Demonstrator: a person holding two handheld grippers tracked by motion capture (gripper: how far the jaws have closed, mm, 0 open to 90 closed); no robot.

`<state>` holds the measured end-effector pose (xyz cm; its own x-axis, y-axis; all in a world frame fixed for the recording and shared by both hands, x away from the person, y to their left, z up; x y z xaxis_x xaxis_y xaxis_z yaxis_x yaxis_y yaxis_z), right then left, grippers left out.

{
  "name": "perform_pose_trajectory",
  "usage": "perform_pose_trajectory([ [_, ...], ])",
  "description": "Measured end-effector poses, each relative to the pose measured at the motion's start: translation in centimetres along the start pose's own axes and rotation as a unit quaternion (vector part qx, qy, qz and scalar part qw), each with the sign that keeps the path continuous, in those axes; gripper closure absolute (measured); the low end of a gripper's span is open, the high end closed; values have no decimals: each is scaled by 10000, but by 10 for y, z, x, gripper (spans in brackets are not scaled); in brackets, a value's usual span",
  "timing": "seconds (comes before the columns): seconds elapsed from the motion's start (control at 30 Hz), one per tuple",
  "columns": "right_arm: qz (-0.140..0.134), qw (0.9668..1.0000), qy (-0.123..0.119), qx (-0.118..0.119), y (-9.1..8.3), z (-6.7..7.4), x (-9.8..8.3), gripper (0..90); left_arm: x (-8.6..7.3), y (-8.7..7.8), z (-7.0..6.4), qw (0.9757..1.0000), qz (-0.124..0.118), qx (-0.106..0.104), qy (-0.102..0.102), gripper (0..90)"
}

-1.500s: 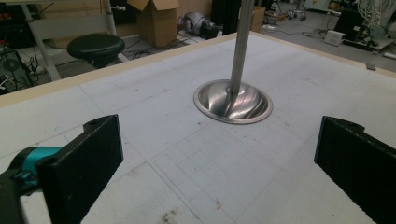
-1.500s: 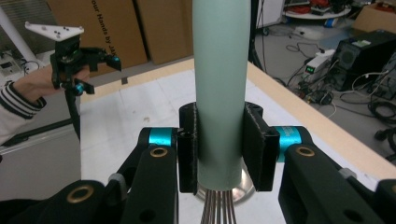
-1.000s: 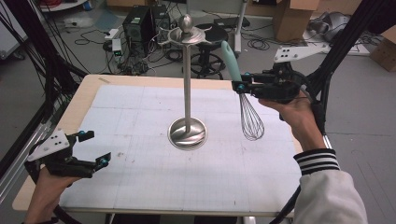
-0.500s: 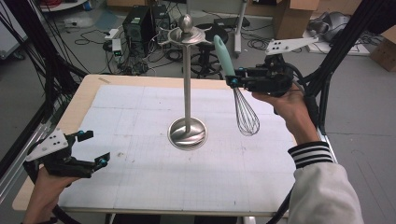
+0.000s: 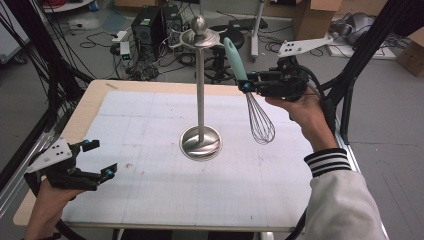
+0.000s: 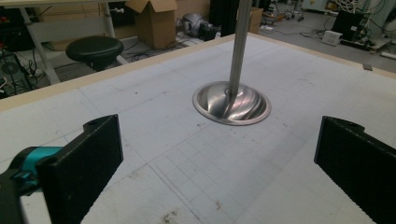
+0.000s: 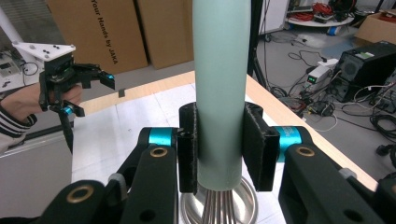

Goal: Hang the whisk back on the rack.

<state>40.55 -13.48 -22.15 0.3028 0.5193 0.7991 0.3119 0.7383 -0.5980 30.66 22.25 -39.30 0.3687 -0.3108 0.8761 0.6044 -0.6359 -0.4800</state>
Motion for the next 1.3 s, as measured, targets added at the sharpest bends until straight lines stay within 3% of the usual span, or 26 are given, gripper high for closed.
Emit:
perform_pose_trajectory([
  [1.3,145,9999,-3,78,38,-5,7,691,0,-2,1,10000,-57,-49,-43,17],
])
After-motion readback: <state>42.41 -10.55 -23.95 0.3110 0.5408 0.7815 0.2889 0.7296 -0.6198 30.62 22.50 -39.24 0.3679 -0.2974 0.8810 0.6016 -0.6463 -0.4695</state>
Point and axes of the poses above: each handheld gripper's, and its own axes: y roughly forward along the jaws, x roughly out of its top, z roughly to its left, the point moved 10 cm from there along y, roughly forward along the jaws, and after that the axes turned 13 degrees about z, right-handed, at the moved point
